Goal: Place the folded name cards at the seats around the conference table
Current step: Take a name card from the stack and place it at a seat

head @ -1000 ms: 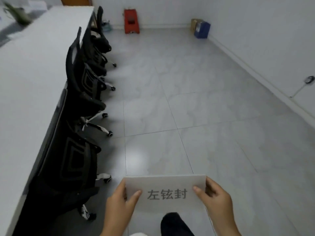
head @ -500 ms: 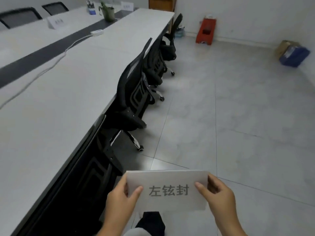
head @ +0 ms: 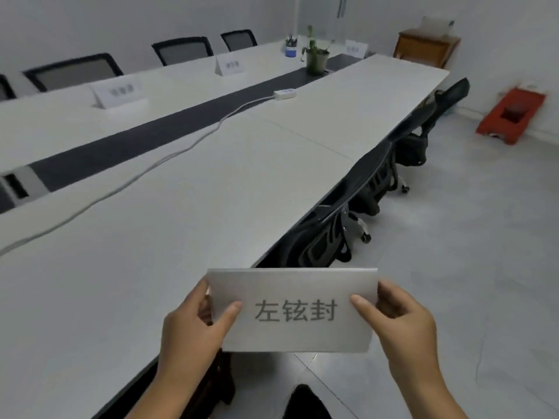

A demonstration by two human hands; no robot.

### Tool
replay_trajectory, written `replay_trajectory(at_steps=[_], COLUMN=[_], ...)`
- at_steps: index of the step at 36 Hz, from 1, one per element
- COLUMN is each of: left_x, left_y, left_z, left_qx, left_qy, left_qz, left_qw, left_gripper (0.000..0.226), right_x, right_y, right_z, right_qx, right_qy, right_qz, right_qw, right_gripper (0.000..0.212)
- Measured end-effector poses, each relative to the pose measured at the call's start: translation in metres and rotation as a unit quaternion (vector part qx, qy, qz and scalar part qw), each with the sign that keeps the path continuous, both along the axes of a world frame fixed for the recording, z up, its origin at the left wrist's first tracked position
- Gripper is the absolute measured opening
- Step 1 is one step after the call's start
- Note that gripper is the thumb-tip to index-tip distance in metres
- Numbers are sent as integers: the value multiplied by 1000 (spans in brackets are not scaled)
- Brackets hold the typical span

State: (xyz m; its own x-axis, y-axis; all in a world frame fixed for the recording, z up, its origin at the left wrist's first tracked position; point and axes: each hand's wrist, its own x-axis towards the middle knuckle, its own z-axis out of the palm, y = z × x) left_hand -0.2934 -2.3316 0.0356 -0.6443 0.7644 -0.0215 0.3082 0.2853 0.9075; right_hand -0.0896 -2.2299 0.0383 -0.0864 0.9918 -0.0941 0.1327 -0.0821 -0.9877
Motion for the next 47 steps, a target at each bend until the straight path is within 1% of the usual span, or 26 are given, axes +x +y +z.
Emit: replay_trajectory(at_steps=[3, 6, 9, 12, 14, 15, 17, 19, 21, 23, 24, 26, 30, 35, 37, 41, 44, 46, 47], left_x=[-21, -44, -62, -77, -88, -95, -110, -128, -146, -164, -171, -184, -200, -212, -213, -212, -211, -210, -210], left_y=[14, 19, 17, 16, 19, 21, 29, 38, 49, 61, 67, 78, 93, 104, 106, 104, 106, 107, 107], left_z=[8, 12, 7, -4, -12, -16, -25, -35, -50, -64, -69, -77, -88, -99, -99, -99, -96, -90, -86], left_qx=[11, 19, 10, -6, -19, -28, -50, -71, -92, -107, -111, -111, -100, -85, -85, -144, -118, -98, -81], left_qy=[-2, -6, 5, 0, -10, -17, -28, -22, -16, -14, -10, 0, -9, -14, -3, 53, 52, 58, 59], left_qz=[96, 182, 240, 283, 309, 320, 327, 317, 304, 277, 262, 238, 223, 237, 239, 239, 262, 269, 275], left_qw=[995, 983, 971, 959, 951, 947, 943, 945, 948, 955, 959, 965, 970, 968, 967, 959, 956, 956, 956], left_gripper=[40, 47, 43, 38, 40, 44, 50, 52, 58, 70, 72, 65, 54, 56, 56, 54, 44, 40, 39], right_x=[-38, -80, -120, -153, -175, -185, -205, -224, -240, -254, -259, -269, -284, -297, -299, -297, -299, -300, -301], right_y=[41, 66, 82, 94, 101, 105, 113, 121, 129, 139, 143, 150, 158, 166, 170, 170, 165, 160, 159], right_z=[3, 2, -2, -6, -11, -14, -21, -29, -38, -49, -55, -65, -83, -94, -92, -85, -78, -69, -64], right_qx=[-2, -19, -39, -26, -16, -12, -7, -12, -25, -33, -37, -40, -47, -41, -36, 21, 22, 31, 37], right_qy=[7, 14, 8, -17, -28, -32, -42, -57, -72, -92, -101, -108, -122, -124, -130, -184, -174, -155, -143], right_qz=[90, 171, 245, 306, 329, 336, 342, 338, 331, 315, 305, 288, 268, 248, 251, 274, 263, 251, 249], right_qw=[996, 985, 969, 952, 944, 941, 939, 939, 941, 944, 946, 951, 955, 960, 959, 944, 949, 955, 957], right_gripper=[31, 30, 29, 32, 33, 34, 35, 32, 33, 50, 59, 64, 61, 53, 52, 63, 61, 69, 70])
